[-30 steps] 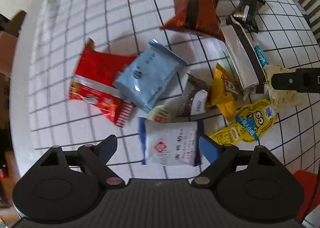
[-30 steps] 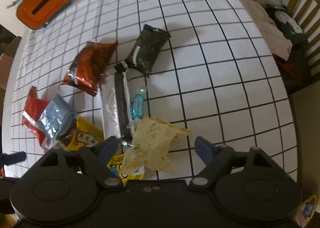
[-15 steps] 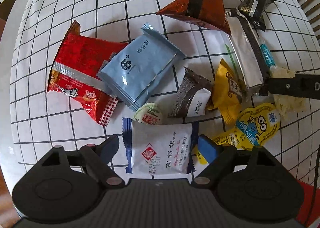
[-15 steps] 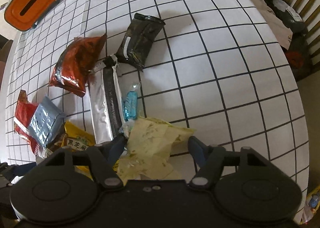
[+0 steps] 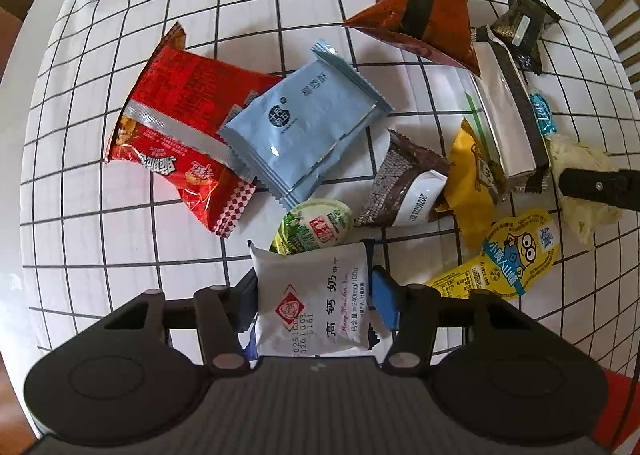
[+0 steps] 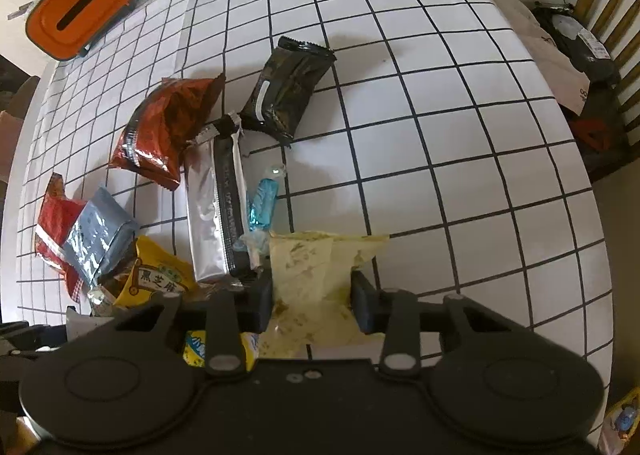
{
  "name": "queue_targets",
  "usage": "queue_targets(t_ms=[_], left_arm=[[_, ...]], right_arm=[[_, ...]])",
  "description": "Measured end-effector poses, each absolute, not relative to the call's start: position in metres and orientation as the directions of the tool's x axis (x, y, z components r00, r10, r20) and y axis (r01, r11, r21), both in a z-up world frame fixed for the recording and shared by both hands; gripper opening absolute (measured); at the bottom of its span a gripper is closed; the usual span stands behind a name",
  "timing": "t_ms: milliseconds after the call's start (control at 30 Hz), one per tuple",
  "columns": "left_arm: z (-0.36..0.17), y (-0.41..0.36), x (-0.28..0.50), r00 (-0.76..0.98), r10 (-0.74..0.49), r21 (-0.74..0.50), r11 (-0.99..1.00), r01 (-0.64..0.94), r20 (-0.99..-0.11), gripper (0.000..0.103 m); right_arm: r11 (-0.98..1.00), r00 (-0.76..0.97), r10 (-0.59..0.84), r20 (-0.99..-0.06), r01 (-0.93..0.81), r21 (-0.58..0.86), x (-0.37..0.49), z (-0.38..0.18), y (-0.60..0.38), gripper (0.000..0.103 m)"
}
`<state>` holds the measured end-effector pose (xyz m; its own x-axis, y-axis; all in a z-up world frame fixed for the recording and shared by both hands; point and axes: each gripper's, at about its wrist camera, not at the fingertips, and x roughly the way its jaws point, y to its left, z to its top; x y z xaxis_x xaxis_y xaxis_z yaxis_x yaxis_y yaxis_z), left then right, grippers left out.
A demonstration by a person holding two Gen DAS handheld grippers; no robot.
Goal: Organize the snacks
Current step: 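Grasp the white milk-candy packet with left tool while right tool grasps cream crumpled bag, then carry both packets over the white box and release them inside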
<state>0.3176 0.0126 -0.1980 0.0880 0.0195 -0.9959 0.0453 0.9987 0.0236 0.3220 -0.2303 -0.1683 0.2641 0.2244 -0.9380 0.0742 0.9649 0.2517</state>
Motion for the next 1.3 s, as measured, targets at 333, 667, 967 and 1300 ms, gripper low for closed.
queue_targets(t_ms=[333,667,967,1300], left_arm=[[-0.181,0.038,0.315,0.112,0.024,0.021,0.999,-0.031,-0.993,0.056],[-0.129,0.051,0.294,0.194,-0.028,-0.038,0.998,-0.048,-0.981,0.056],[-0.076,0.038,0.247,0.252,-0.081,-0.086,0.996,-0.013,-0.964,0.056],[-0.043,0.028,0.193,0.293,-0.101,-0.096,0.995,0.031,-0.951,0.056]], right_arm=[[0.957,0.301,0.262,-0.917,0.044,0.288,0.305,-0.137,-0.238,0.038],[0.944,0.347,0.318,-0.882,-0.028,0.330,0.273,-0.091,-0.236,0.038],[0.931,0.378,0.363,-0.852,-0.102,0.351,0.228,-0.050,-0.231,0.038],[0.919,0.381,0.393,-0.837,-0.168,0.356,0.172,-0.026,-0.227,0.038]])
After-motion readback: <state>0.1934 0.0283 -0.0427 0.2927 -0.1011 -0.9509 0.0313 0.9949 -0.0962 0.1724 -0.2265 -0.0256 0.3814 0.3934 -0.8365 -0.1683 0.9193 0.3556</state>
